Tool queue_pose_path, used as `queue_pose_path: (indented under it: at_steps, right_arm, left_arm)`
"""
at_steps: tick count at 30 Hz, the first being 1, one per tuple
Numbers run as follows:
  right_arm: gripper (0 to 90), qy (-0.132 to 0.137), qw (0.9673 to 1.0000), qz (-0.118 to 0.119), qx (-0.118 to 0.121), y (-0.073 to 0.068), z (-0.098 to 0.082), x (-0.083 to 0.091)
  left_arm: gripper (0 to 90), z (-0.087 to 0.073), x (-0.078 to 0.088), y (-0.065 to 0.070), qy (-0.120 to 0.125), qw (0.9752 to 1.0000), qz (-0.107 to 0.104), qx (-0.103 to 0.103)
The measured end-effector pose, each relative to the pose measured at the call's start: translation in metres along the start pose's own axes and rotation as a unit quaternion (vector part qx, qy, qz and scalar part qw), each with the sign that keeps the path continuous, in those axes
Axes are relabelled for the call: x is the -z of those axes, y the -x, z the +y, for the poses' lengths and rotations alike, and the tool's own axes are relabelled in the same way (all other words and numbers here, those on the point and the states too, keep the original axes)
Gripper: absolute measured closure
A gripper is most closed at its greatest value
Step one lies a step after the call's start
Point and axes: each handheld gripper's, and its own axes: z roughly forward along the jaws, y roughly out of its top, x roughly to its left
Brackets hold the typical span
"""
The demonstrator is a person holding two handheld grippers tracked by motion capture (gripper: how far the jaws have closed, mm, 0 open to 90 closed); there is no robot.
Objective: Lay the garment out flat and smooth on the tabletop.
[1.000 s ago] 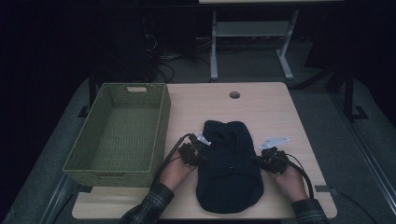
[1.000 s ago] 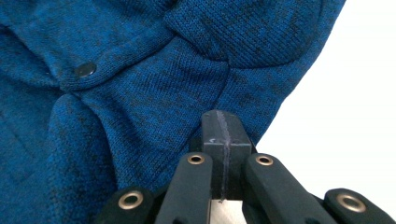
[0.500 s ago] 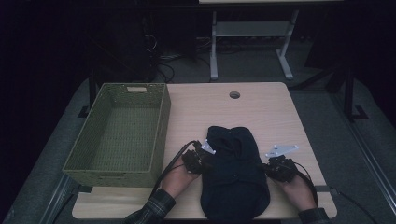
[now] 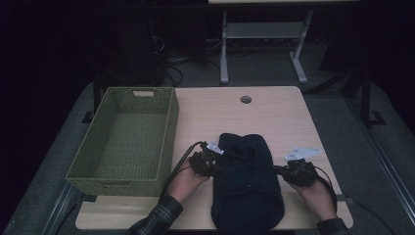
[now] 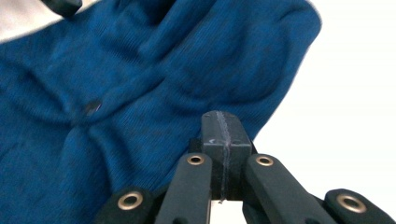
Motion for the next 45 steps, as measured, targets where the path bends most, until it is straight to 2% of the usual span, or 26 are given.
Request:
queue_pose_path:
  at_steps: [4,7,13,18,21,27,28,29,33,39,43,45]
  right_arm:
    - [90.0,0.006,0.9999,-0.008,0.000,0.008,0.011,-0.002]
    - [90.0,0.019,0.9997,-0.013,-0.006,0.020,0.025,-0.010]
    - [90.0,0.026,0.9994,-0.013,-0.017,0.034,0.040,-0.033]
    - [90.0,-0.004,0.9997,-0.016,-0.018,0.039,0.041,-0.053]
    - [90.0,-0.023,0.9994,-0.018,-0.015,0.038,0.040,-0.063]
    - [90.0,-0.033,0.9989,-0.032,-0.006,0.039,0.038,-0.062]
    - [90.0,-0.036,0.9987,-0.037,-0.005,0.039,0.037,-0.061]
    - [90.0,-0.047,0.9974,-0.055,0.002,0.040,0.036,-0.061]
    - [90.0,-0.046,0.9976,-0.051,-0.006,0.043,0.031,-0.055]
    - [90.0,-0.053,0.9966,-0.063,0.001,0.039,0.031,-0.054]
    - [90.0,-0.053,0.9966,-0.063,0.003,0.039,0.030,-0.053]
    - [90.0,-0.046,0.9978,-0.048,-0.002,0.040,0.029,-0.052]
  left_arm:
    - [89.9,0.005,0.001,-0.008,0.003,0.9999,0.013,0.005]
    - [89.9,0.011,-0.001,-0.020,0.010,0.9991,0.037,0.015]
    - [89.9,0.020,-0.012,-0.039,0.021,0.9984,0.044,0.030]
    - [89.8,0.027,-0.024,-0.044,0.029,0.9981,0.042,0.036]
    - [89.9,0.029,-0.034,-0.044,0.018,0.9982,0.048,0.032]
    - [90.0,0.029,-0.036,-0.046,0.006,0.9982,0.053,0.028]
    - [90.0,0.029,-0.035,-0.046,0.004,0.9981,0.055,0.027]
    - [90.0,0.029,-0.035,-0.046,0.003,0.9980,0.055,0.029]
    - [90.0,0.028,-0.034,-0.046,0.000,0.9981,0.056,0.027]
    - [90.0,0.027,-0.032,-0.045,-0.006,0.9972,0.072,0.021]
    - [90.0,0.024,-0.031,-0.048,0.001,0.9978,0.058,0.030]
    - [90.0,0.023,-0.029,-0.050,0.004,0.9982,0.044,0.040]
